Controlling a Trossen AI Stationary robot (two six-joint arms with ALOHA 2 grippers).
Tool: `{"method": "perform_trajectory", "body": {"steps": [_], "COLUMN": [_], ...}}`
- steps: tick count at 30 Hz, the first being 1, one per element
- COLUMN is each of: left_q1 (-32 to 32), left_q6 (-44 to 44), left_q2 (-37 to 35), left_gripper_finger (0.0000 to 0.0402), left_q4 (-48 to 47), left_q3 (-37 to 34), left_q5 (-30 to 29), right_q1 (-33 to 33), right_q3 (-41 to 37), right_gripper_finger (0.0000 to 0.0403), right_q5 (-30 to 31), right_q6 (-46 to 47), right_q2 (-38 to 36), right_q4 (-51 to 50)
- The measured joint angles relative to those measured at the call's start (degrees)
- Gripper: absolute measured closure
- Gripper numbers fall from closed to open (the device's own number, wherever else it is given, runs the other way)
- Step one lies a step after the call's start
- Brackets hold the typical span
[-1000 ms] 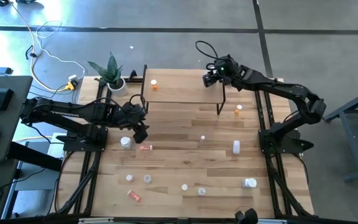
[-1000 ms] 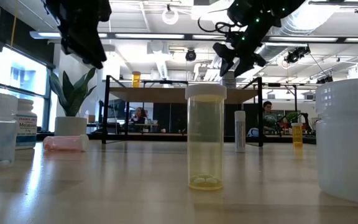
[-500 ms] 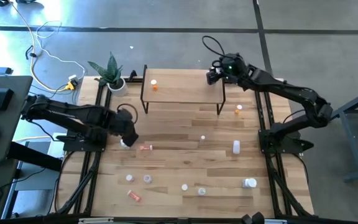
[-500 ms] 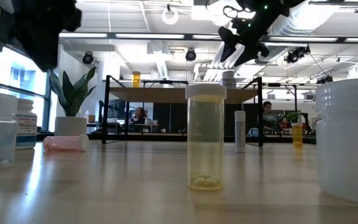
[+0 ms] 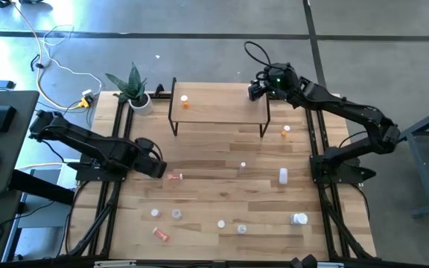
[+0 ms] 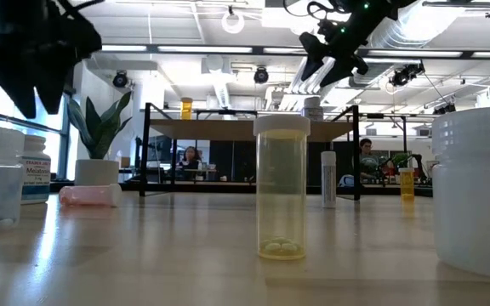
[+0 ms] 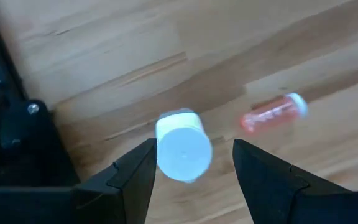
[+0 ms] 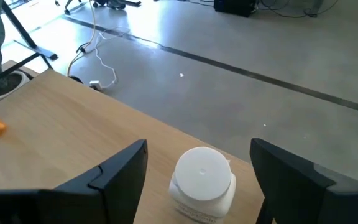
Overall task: Pick and place medicine bottles onto shelf by color
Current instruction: Put the top left blue pill bottle on the shelf
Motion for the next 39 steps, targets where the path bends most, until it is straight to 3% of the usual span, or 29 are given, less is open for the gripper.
{"method": "perform_trajectory", "body": {"steps": [25, 35, 39], "left_q1": [-0.12, -0.16, -0.01], "left_q6": [-0.51, 2.26, 6.31], "left_q2": [11.91, 11.72, 11.09], "left_gripper_finger": [0.0202, 0.024, 0.0238], "left_q4": [1.27, 1.66, 1.22], "left_q3": [-1.07, -0.81, 1.67], "left_q5": [4.93, 6.45, 6.36], "right_q1": [0.0, 0.0, 0.01], "right_q3": [0.0, 0.0, 0.0], "right_gripper_finger": [0.0128, 0.0128, 0.0128], "right_q5": [-0.6, -0.57, -0.57], "right_q6": [-1.51, -1.54, -2.4], "right_q2": [0.0, 0.0, 0.0], "right_q4": [0.02, 0.02, 0.02]}}
